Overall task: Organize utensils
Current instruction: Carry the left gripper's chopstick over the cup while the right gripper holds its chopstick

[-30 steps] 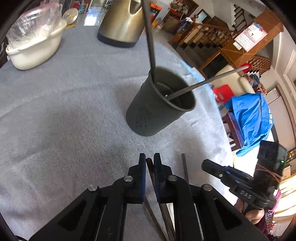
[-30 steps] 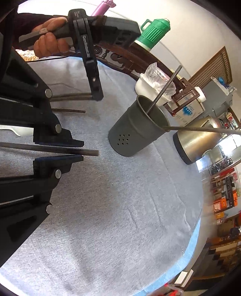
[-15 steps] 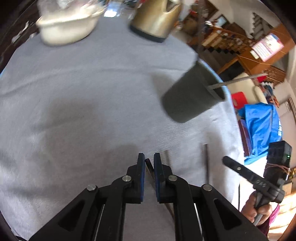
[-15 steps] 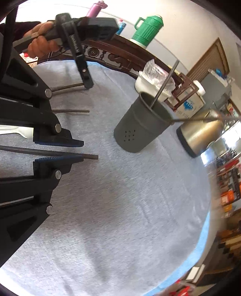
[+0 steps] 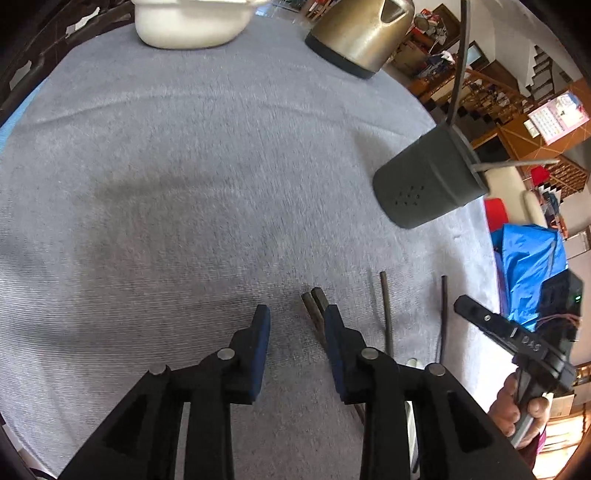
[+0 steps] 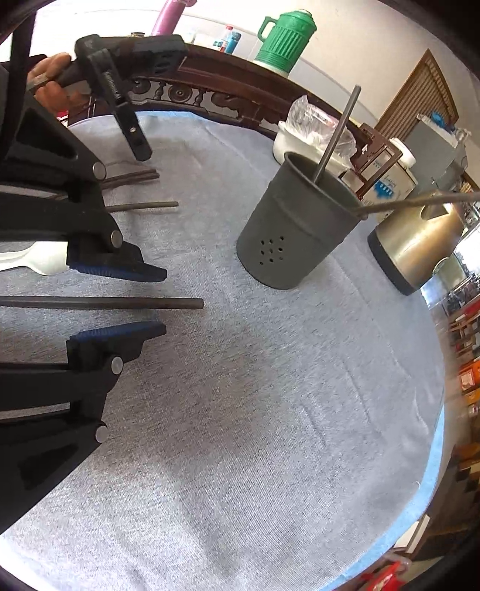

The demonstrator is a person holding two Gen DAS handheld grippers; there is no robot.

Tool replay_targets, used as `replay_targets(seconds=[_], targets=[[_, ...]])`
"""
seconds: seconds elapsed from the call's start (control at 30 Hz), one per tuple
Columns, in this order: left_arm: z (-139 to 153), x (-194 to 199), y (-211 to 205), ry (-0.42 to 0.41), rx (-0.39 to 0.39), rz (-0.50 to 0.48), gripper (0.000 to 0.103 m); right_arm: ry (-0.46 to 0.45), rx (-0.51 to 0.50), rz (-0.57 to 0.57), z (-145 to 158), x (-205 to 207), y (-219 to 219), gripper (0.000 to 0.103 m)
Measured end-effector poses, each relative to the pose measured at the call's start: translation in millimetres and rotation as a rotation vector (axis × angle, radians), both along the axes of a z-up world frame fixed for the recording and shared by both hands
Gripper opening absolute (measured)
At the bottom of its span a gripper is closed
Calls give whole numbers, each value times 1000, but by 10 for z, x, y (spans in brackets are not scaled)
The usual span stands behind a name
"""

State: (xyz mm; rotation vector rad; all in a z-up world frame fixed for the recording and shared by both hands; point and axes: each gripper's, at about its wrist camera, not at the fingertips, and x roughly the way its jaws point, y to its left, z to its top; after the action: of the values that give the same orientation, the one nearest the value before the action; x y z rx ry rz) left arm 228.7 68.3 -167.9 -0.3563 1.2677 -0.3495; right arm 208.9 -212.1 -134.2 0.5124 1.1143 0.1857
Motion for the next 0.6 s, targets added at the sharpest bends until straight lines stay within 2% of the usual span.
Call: replay_targets(seconds=[0.17,0.3,0.37,0.4,0.5,0.6], targets=[[26,-6,-191,-26,40,-16,30,19,-40,18,-35,121,98,24],[76,-9,-387,-54,135,-61,30,36,-74,40,-101,201,204,24],[75,6,-574,-73,177,-90,26,40,-92,62,-127,225,281,25],[76,17,-637,-72,174,-111,19,27,-120,79,-120,240,346,25],[77,43,-833,-85,195,-160,14,6,-163,92,-117,282,439,20],[113,50,-859,-89,151,-169,11,7,-152,73,-129,288,391,14]])
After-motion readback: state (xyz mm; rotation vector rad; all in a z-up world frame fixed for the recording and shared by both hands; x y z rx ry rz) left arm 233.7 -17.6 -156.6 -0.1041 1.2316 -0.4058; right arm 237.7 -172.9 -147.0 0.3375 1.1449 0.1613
